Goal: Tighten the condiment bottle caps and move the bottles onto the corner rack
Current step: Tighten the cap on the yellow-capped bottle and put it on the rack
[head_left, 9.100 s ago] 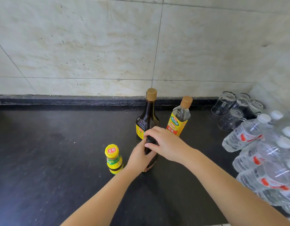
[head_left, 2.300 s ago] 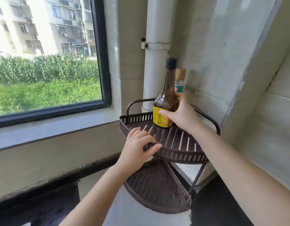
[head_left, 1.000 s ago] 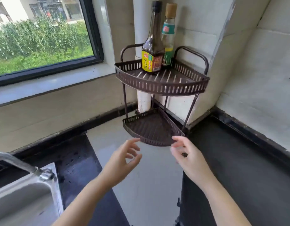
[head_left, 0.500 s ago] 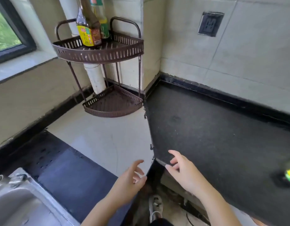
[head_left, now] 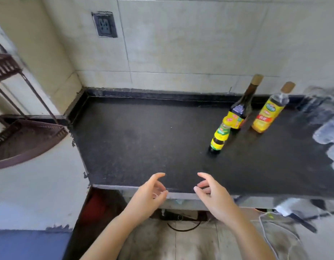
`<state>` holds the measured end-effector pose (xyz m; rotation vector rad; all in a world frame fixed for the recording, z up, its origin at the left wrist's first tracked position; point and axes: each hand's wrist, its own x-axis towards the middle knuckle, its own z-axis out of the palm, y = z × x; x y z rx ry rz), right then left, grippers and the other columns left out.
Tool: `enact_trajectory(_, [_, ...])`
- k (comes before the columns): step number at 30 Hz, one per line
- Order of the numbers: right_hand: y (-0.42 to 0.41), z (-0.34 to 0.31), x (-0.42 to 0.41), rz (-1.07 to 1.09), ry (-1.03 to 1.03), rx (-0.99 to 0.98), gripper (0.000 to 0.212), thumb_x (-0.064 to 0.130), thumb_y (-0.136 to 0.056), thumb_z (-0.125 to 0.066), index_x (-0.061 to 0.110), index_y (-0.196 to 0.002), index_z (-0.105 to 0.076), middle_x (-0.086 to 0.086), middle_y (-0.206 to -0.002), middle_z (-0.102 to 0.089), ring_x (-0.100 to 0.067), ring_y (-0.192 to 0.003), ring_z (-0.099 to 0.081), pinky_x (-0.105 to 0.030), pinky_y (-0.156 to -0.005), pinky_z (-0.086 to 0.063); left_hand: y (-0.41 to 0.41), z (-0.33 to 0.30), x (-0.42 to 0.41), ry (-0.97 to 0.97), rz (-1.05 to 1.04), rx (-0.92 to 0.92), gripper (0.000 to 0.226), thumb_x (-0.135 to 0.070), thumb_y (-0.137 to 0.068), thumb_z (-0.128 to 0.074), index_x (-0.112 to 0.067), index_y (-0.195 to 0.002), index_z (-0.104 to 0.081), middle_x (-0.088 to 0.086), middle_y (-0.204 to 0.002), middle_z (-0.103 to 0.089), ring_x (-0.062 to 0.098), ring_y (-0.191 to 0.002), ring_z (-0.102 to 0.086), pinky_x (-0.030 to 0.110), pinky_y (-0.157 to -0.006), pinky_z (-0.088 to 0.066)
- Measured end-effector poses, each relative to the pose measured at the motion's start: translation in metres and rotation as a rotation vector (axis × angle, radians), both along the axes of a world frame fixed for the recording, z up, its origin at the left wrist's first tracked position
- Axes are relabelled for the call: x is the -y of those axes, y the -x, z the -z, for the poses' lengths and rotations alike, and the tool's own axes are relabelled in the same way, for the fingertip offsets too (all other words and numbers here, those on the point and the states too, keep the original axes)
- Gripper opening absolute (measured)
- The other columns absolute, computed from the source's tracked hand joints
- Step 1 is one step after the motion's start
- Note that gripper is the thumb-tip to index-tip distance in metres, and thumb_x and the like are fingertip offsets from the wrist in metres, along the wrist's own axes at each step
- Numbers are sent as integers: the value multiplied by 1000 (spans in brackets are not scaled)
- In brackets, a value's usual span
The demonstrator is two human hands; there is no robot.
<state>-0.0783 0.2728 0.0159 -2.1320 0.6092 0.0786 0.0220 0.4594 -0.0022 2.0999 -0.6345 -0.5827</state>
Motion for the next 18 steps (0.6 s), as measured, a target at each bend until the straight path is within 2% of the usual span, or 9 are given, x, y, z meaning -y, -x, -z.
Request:
enact_trajectory(8, [65, -1, 141, 133, 48, 1, 43, 30, -91, -51, 25, -133, -41, 9, -100, -57, -6, -82, -58, -12, -65, -42, 59, -1, 160, 20, 200, -46, 45, -23, -88, -58, -33, -128, -41, -13, -93, -59, 5, -84, -59, 14, -79, -46])
enact_trajectory(11, [64, -2, 172, 122, 40, 0, 43, 30, -92, -50, 24, -133, -40, 8, -101, -57, -6, -83, -57, -11, -65, -42, 51, 0, 182, 13, 160, -34, 43, -22, -88, -58, -31, -127, -43, -12, -92, -60, -2, -79, -58, 11, -75, -47])
enact_trajectory(14, [49, -5, 196, 101, 32, 12, 43, 30, -92, -49, 22, -134, -41, 5, -104, -58, -7, -88, -58, -15, -71, -41, 30, 0, 194, 10, 80, -21, 41, -18, -88, -58, -28, -125, -44, -11, -90, -60, -7, -72, -57, 5, -69, -45])
enact_trajectory(18, [7, -14, 222, 52, 50, 34, 44, 30, -93, -49, 21, -135, -40, 5, -106, -58, -8, -89, -58, -14, -71, -42, -6, -1, 219, 29, -1, 0, 40, -18, -87, -58, -27, -125, -45, -11, -90, -61, 2, -75, -59, 6, -67, -44])
